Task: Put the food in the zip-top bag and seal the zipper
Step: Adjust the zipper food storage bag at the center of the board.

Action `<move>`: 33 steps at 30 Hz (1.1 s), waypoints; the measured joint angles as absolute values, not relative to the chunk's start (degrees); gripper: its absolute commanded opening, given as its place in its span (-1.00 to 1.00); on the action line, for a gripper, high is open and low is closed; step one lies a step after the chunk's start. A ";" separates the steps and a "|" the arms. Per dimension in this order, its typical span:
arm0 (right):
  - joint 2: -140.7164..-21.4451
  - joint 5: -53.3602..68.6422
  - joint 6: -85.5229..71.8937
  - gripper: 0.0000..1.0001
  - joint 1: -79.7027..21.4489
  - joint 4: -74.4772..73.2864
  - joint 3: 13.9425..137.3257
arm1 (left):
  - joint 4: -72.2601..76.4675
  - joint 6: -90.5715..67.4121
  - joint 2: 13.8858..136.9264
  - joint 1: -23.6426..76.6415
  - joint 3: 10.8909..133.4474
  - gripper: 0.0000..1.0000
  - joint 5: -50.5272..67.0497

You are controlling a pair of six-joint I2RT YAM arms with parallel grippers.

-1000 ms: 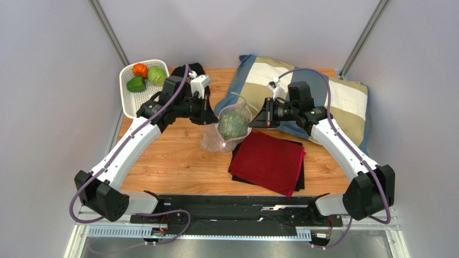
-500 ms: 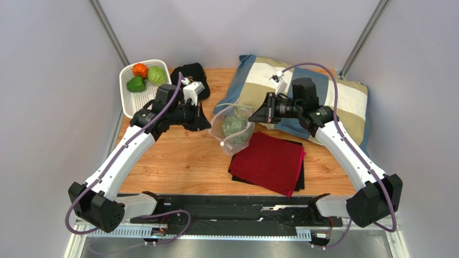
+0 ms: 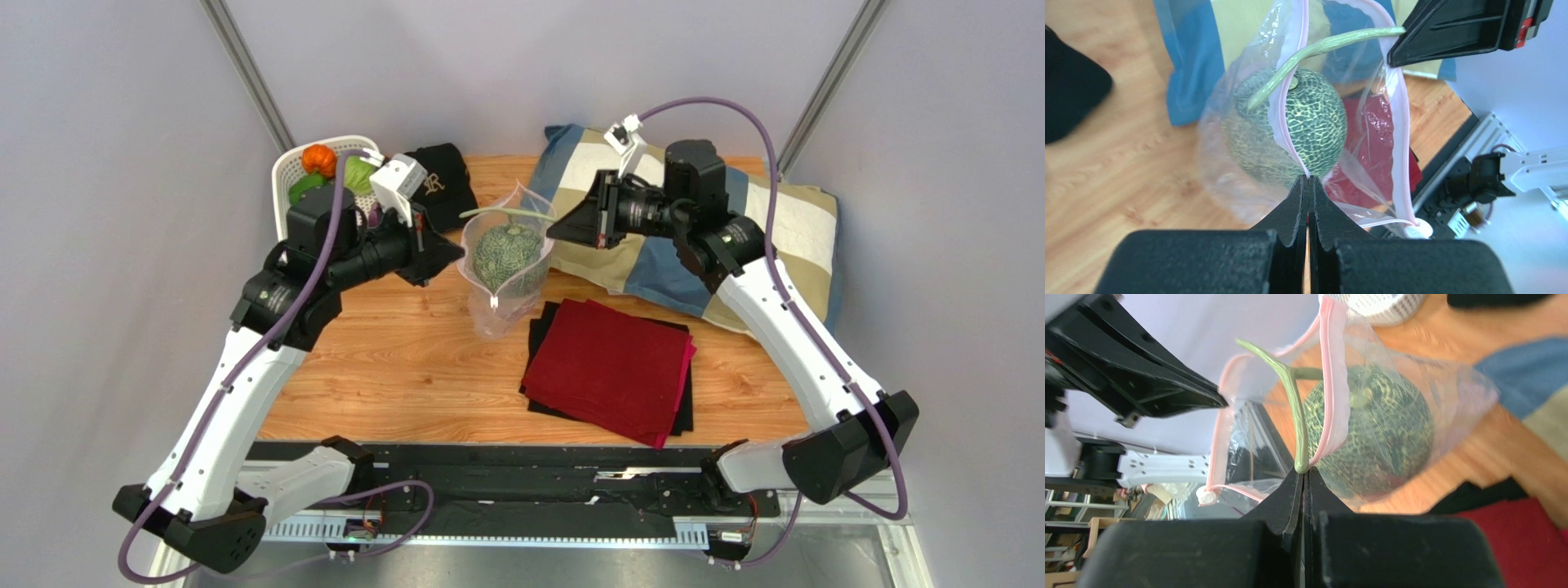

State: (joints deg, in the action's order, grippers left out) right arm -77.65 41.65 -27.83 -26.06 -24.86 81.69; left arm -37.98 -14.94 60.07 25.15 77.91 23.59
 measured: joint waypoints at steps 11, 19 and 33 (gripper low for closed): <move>-79.66 42.57 -28.64 -1.00 -29.82 -20.64 80.29 | -39.99 -13.43 62.13 23.49 80.16 -1.00 20.12; -78.17 42.19 -25.67 -1.00 -30.96 -21.69 79.68 | -38.96 -13.10 60.34 23.44 78.96 -1.00 19.35; -78.96 43.51 -25.04 -1.00 -32.18 -22.83 80.25 | -41.01 -11.14 58.43 22.70 80.27 -1.00 20.69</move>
